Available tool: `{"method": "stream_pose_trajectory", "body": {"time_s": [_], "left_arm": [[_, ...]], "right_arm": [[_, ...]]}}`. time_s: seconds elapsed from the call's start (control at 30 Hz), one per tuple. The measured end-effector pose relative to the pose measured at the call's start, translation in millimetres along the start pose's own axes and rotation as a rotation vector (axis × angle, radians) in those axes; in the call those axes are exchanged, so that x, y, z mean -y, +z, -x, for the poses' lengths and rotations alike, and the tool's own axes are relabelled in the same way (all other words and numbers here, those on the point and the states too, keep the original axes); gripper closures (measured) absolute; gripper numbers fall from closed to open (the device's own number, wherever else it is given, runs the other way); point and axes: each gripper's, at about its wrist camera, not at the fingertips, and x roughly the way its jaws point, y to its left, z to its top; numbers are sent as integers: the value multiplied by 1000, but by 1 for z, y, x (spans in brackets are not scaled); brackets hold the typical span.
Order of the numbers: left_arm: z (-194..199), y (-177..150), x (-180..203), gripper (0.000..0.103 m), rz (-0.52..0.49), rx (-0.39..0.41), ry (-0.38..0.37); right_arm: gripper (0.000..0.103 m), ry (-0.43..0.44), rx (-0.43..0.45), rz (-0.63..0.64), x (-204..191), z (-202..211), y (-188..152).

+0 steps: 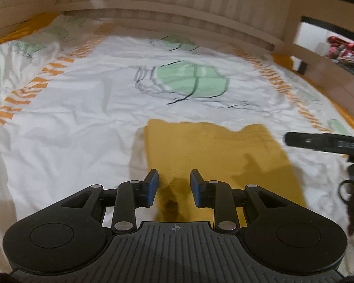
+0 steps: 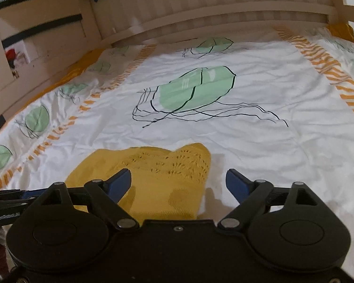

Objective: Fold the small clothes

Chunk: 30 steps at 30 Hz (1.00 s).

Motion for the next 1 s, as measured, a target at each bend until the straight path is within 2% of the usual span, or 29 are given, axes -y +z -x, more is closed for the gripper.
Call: {"method": "stream_pose_trajectory", "body": {"time_s": [0.1, 0.17, 0.3, 0.37, 0.43, 0.6, 0.67, 0.8, 0.9, 0.97, 1.0], "left_arm": [[-16, -8, -13, 69, 50, -77, 21], [-17, -14, -22, 61, 102, -69, 4], [-15, -17, -28, 59, 127, -66, -11], [-15, -17, -28, 57, 126, -65, -13], [-17, -17, -28, 55, 127, -63, -13], [-20, -16, -32, 46, 149, -56, -31], [-18, -15, -32, 38, 147, -53, -31], [-11, -11, -24, 30, 107, -55, 20], [5, -7, -17, 24, 85, -17, 52], [18, -6, -11, 14, 71, 4, 80], [24, -6, -8, 13, 60, 5, 97]], "right_arm": [[14, -28, -22, -24, 6, -13, 1], [14, -62, -47, -49, 15, -25, 1], [12, -137, -111, -72, 35, -52, -4], [6, -144, -111, -62, 38, -56, -5], [6, -150, -111, -50, 35, -54, -4], [4, -137, -33, -34, 26, -23, 0], [0, -119, 3, -27, 20, -7, 3], [0, -83, 49, -10, 4, 25, 4], [0, -79, 65, 6, -10, 48, -2], [0, -83, 80, 3, -18, 61, -6], [0, -87, 83, -8, -20, 67, -9]]}}
